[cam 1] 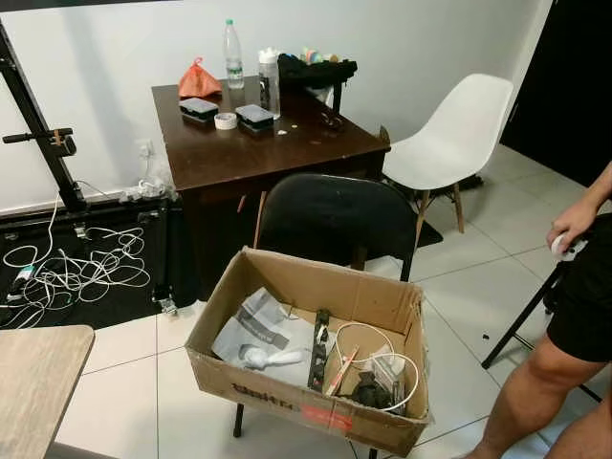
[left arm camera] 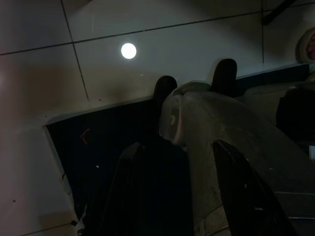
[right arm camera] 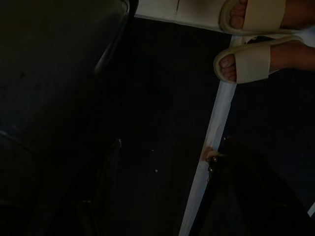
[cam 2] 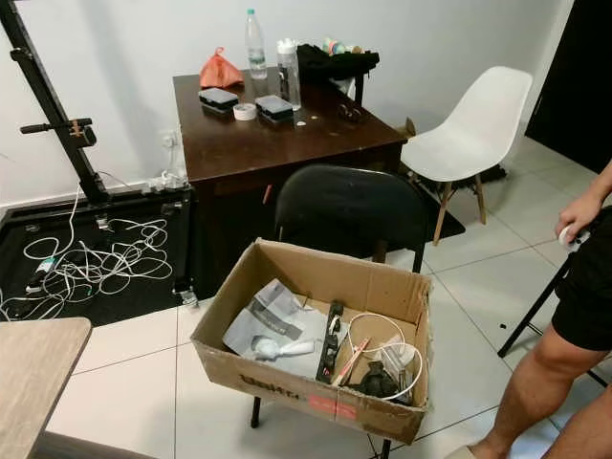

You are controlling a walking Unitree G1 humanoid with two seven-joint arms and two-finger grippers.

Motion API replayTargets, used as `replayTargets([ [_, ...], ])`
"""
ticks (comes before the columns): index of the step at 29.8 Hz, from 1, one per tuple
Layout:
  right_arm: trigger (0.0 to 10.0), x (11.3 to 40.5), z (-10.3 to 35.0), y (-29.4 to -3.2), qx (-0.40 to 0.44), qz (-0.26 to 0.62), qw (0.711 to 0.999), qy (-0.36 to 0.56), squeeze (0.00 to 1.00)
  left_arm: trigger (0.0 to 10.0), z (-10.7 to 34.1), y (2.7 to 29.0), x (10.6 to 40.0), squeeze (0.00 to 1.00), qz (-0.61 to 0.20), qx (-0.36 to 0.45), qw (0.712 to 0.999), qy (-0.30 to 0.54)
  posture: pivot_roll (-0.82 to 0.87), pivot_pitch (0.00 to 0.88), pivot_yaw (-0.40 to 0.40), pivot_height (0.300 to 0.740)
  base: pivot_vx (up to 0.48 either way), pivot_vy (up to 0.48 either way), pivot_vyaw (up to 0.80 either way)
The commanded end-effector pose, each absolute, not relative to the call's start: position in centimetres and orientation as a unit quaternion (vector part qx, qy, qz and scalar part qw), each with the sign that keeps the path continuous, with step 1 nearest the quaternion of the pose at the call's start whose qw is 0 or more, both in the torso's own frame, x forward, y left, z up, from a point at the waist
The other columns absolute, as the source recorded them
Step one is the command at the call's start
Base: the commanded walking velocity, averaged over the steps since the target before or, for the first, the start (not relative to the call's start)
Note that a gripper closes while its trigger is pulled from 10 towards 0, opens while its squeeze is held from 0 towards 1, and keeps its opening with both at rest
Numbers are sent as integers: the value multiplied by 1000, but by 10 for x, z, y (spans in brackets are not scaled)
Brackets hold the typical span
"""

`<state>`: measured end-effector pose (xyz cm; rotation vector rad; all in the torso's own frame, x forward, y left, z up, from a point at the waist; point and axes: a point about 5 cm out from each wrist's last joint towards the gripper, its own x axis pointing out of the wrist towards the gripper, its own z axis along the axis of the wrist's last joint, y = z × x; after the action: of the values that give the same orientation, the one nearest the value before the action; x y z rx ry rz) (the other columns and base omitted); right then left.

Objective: Picking trash to rubbish bin

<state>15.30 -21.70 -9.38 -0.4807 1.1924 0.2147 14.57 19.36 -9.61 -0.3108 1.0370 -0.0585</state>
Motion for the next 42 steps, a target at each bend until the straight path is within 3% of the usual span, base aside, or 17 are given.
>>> replayTargets([
  [1, 10000, 146, -96, -217, -224, 104, 789, 563, 0, 10000, -99, 192, 139, 0, -26, -145, 851, 504, -118, 122, 35, 740, -255, 0, 0],
  [42, 10000, 145, -97, -215, -217, 105, 790, 564, 0, 10000, -102, 189, 133, 0, -35, -133, 846, 516, -121, 137, 44, 740, -314, 0, 0],
])
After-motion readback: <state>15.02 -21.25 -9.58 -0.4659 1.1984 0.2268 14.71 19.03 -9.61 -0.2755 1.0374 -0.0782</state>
